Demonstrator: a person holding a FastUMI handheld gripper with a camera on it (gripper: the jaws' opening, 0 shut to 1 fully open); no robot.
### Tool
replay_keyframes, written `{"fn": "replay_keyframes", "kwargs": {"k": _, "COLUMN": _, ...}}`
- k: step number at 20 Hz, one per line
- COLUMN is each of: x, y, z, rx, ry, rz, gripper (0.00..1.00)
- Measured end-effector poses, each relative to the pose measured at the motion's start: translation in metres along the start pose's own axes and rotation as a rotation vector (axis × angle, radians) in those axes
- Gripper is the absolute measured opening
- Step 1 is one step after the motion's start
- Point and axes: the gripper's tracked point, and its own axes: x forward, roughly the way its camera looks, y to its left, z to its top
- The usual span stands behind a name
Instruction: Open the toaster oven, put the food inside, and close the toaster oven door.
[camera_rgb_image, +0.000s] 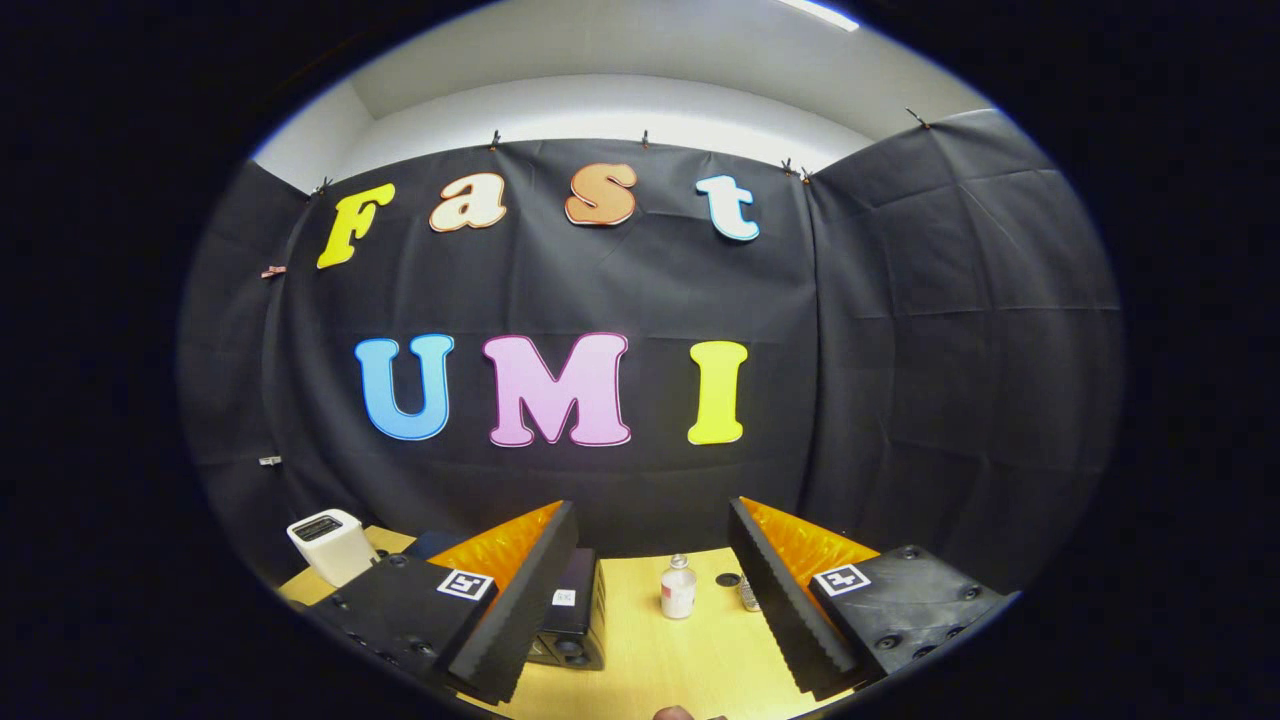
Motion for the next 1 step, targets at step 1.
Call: {"fn": "replay_keyframes", "kwargs": {"k": 1, "x": -0.0003, "y": -0.0014, "z": 0.0004, "rx": 0.000, "ry": 0.001, "rz": 0.000, "gripper": 1.00}}
